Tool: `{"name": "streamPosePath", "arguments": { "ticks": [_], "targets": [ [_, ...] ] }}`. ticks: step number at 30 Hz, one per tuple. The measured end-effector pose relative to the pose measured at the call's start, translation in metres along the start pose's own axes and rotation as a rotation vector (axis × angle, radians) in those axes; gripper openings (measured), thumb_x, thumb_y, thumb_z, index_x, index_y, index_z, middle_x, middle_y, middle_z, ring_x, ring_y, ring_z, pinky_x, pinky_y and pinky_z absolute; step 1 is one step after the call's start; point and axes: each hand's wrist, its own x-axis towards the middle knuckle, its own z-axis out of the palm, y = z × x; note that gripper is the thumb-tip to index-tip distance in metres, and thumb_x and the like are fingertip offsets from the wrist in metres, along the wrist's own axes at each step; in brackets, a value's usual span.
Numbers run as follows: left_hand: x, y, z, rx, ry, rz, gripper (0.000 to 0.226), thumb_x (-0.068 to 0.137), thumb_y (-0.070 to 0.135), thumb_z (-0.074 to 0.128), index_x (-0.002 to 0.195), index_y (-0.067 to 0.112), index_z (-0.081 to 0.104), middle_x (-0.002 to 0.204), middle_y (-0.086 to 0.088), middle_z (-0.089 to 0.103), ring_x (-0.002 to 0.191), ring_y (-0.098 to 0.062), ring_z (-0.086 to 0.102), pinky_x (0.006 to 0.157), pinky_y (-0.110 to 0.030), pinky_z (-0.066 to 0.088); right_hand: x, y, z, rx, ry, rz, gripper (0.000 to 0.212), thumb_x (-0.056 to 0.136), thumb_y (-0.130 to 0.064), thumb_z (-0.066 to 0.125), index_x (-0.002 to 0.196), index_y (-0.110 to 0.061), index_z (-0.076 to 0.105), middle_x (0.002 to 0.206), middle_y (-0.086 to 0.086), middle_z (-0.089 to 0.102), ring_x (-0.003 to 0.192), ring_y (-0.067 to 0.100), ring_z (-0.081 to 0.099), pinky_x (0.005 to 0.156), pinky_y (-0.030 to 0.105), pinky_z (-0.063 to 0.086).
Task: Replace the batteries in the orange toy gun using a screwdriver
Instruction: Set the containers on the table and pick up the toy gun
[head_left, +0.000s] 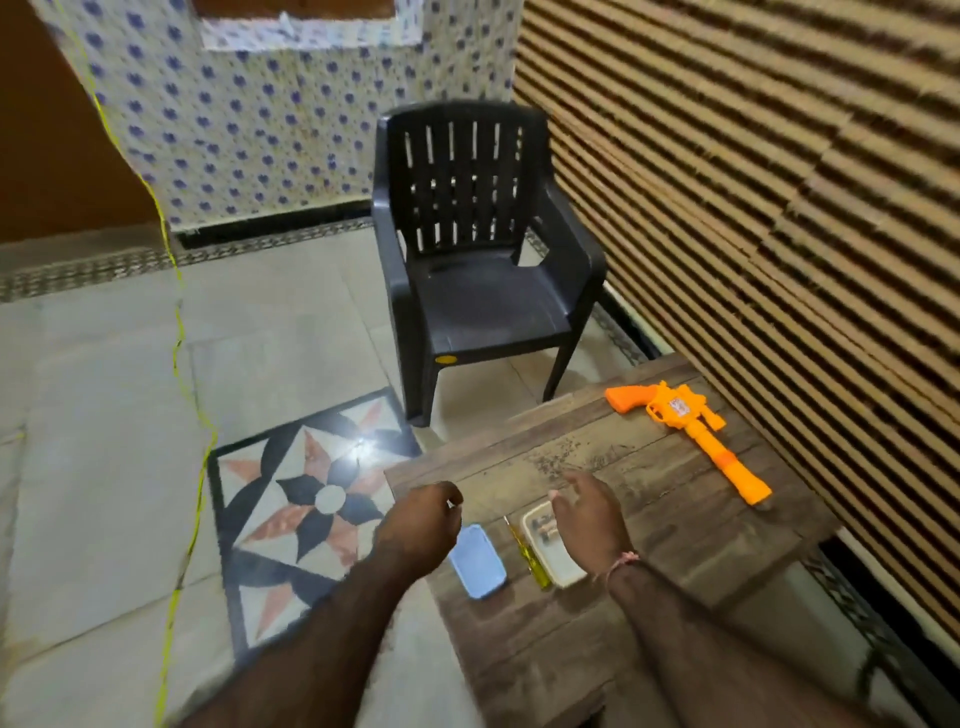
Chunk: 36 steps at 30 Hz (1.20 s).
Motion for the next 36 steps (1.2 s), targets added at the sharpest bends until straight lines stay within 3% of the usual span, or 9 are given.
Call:
{"name": "streamPosePath", "arguments": {
  "ticks": [3, 9, 15, 22, 27, 30, 36],
  "targets": [
    [-0.014, -0.018, -0.032, 0.054, -0.007, 0.138, 0.028, 0.097, 0.029, 0.048, 0.120, 0.024, 0.064, 0.119, 0.000, 0.067, 0.106, -0.019, 0.063, 0.089, -0.031, 0.052, -0.026, -0.026, -0.001, 0.036, 0.109, 0.053, 0.021, 0.090, -0.017, 0.064, 0.110, -0.012, 0.064, 0.117, 0.013, 0.062, 0.109, 0.026, 0.057, 0.081, 0.021, 0.037],
    [-0.021, -0.032, -0.100, 0.103, 0.057, 0.294, 0.027, 0.097, 0.027, 0.049, 0.120, 0.026, 0.063, 0.117, 0.003, 0.065, 0.101, -0.014, 0.062, 0.085, -0.030, 0.055, -0.055, -0.086, -0.016, 0.062, 0.247, 0.076, 0.035, 0.092, -0.020, 0.063, 0.124, -0.006, 0.057, 0.123, 0.016, 0.058, 0.112, 0.030, 0.056, 0.094, 0.034, 0.045],
    [-0.008, -0.026, -0.137, 0.099, 0.116, 0.415, 0.026, 0.098, 0.025, 0.052, 0.121, 0.024, 0.064, 0.118, 0.005, 0.064, 0.099, -0.010, 0.061, 0.084, -0.026, 0.055, -0.051, -0.116, -0.026, 0.090, 0.311, 0.120, 0.038, 0.093, -0.021, 0.060, 0.129, -0.012, 0.054, 0.130, 0.012, 0.055, 0.117, 0.025, 0.052, 0.086, 0.027, 0.042],
    [0.056, -0.015, -0.159, 0.135, 0.193, 0.579, 0.026, 0.098, 0.027, 0.053, 0.122, 0.028, 0.064, 0.123, 0.007, 0.059, 0.106, -0.009, 0.053, 0.088, -0.021, 0.047, -0.015, -0.141, -0.022, 0.181, 0.394, 0.102, 0.037, 0.095, -0.024, 0.059, 0.130, -0.018, 0.052, 0.133, 0.006, 0.051, 0.119, 0.020, 0.052, 0.090, 0.031, 0.049],
    [0.108, 0.003, -0.187, 0.180, 0.188, 0.644, 0.028, 0.097, 0.030, 0.053, 0.125, 0.030, 0.060, 0.123, 0.008, 0.055, 0.102, -0.005, 0.040, 0.091, -0.024, 0.045, 0.033, -0.167, -0.027, 0.203, 0.456, 0.110, 0.040, 0.095, -0.026, 0.058, 0.134, -0.017, 0.050, 0.132, 0.008, 0.052, 0.114, 0.021, 0.056, 0.080, 0.026, 0.049],
    [0.133, 0.017, -0.208, 0.214, 0.192, 0.695, 0.028, 0.098, 0.031, 0.050, 0.125, 0.030, 0.059, 0.119, 0.009, 0.053, 0.098, -0.004, 0.035, 0.087, -0.023, 0.040, 0.057, -0.188, -0.034, 0.238, 0.479, 0.125, 0.040, 0.095, -0.027, 0.059, 0.133, -0.018, 0.050, 0.134, 0.007, 0.051, 0.117, 0.021, 0.056, 0.087, 0.034, 0.055],
    [0.188, 0.042, -0.237, 0.213, 0.158, 0.806, 0.025, 0.099, 0.036, 0.046, 0.120, 0.031, 0.059, 0.109, 0.013, 0.047, 0.096, -0.005, 0.040, 0.084, -0.026, 0.043, 0.091, -0.220, -0.045, 0.240, 0.571, 0.126, 0.040, 0.096, -0.028, 0.058, 0.134, -0.019, 0.049, 0.134, 0.005, 0.051, 0.118, 0.019, 0.054, 0.087, 0.030, 0.053]
  ]
}}
